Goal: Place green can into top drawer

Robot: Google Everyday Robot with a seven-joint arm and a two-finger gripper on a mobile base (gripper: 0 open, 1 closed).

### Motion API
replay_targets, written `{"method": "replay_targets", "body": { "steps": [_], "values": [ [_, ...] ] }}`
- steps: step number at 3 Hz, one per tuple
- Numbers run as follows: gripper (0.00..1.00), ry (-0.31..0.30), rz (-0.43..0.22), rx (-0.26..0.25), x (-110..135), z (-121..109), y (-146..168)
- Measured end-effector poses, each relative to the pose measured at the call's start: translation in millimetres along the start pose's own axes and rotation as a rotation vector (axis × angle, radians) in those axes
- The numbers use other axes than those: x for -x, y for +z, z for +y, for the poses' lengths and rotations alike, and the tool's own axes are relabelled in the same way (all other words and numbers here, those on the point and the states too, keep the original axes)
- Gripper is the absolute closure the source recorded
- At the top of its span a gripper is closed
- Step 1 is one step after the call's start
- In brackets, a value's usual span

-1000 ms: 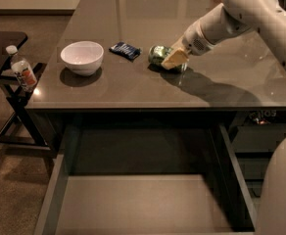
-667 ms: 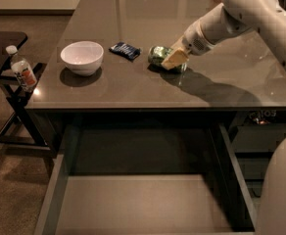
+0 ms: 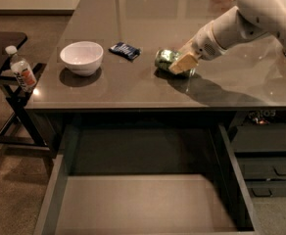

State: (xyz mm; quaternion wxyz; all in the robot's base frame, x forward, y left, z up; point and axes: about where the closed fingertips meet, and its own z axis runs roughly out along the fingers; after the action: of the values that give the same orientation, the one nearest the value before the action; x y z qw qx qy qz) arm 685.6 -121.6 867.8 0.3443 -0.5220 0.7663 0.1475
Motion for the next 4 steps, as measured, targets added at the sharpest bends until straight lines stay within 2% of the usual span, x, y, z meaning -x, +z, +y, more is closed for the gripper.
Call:
{"method": "replay_targets", "body": {
  "steps": [2,3,4],
  "values": [
    [1.0,-0.091,-0.062,-0.063,-7,62,-74],
    [1.0,-0.119,-0.087,-0.1,-21,103,-100],
    [1.0,-0.107,-0.107,-0.133,-43,147,-112]
  ]
}}
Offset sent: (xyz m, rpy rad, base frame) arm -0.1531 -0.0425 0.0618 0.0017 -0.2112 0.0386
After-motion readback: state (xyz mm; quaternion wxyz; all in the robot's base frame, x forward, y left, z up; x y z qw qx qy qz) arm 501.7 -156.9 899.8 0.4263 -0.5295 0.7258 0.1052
